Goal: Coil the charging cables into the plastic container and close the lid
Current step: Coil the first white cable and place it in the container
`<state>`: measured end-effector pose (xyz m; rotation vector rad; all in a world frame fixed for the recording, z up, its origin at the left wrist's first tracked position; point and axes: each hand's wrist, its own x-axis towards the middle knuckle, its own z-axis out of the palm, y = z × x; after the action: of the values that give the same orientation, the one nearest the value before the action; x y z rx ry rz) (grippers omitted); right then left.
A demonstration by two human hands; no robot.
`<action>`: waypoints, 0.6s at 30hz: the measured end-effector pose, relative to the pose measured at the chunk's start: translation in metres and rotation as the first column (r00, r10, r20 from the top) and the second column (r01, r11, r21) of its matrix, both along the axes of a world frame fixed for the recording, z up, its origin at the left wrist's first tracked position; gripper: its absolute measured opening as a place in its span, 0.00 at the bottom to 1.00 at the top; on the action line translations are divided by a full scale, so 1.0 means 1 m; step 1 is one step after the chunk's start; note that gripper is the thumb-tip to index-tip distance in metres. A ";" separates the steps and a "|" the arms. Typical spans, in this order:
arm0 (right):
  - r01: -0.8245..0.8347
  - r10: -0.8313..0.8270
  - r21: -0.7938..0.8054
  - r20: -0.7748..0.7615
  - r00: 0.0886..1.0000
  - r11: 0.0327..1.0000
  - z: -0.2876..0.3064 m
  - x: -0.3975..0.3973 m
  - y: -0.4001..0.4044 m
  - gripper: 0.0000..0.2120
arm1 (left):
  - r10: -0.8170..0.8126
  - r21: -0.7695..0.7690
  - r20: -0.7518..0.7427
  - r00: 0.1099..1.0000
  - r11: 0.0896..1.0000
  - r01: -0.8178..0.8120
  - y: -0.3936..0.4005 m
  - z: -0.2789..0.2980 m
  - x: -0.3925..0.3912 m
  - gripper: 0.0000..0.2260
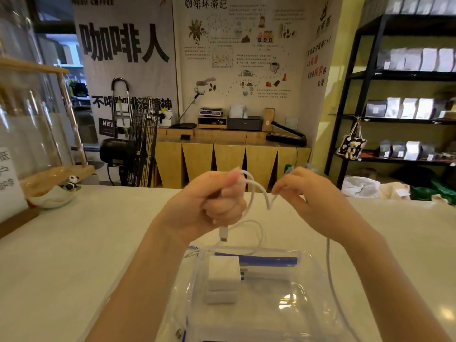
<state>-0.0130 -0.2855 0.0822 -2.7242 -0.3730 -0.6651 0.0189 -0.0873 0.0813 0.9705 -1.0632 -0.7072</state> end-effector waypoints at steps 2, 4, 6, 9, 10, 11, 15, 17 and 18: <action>-0.024 0.024 -0.011 -0.043 0.999 1.000 -0.003 0.002 0.001 0.11 | 0.108 -0.038 -0.144 0.984 0.993 -0.115 -0.002 0.000 0.001 0.14; -0.080 0.080 0.020 -0.043 0.996 0.997 -0.002 0.001 0.004 0.14 | 0.275 0.001 -0.225 0.935 0.959 -0.282 -0.007 -0.001 0.002 0.15; -0.180 0.216 0.266 -0.114 0.970 0.947 0.005 -0.006 0.009 0.19 | 0.377 0.030 -0.315 0.871 0.921 -0.388 -0.012 -0.002 0.003 0.15; -0.235 0.473 0.626 -0.245 0.846 0.744 0.009 -0.012 0.013 0.13 | 0.356 -0.022 -0.465 0.810 0.911 -0.413 -0.019 -0.002 0.002 0.14; -0.246 0.514 0.655 -0.252 0.820 0.714 0.008 -0.013 0.015 0.10 | 0.338 -0.039 -0.497 0.799 0.911 -0.410 -0.020 -0.002 0.001 0.14; -0.251 0.528 0.678 -0.236 0.816 0.691 0.006 -0.012 0.017 0.10 | 0.319 -0.048 -0.518 0.794 0.916 -0.399 -0.020 -0.001 0.000 0.14; -0.160 0.513 0.890 -0.091 0.854 0.426 0.005 -0.005 0.016 0.13 | 0.186 -0.020 -0.530 0.828 0.973 -0.231 -0.019 0.003 -0.007 0.15; -0.140 0.594 0.938 -0.080 0.801 0.317 0.005 -0.004 0.017 0.14 | 0.185 -0.006 -0.511 0.839 0.976 -0.219 -0.023 0.004 -0.012 0.16; -0.134 0.638 0.943 -0.097 0.763 0.304 0.005 -0.005 0.019 0.14 | 0.225 0.004 -0.496 0.839 0.966 -0.257 -0.025 0.005 -0.014 0.16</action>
<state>-0.0178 -0.2669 0.0871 -1.4904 -0.3933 0.0320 0.0051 -0.1123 0.0860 0.7906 -0.4963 -0.6596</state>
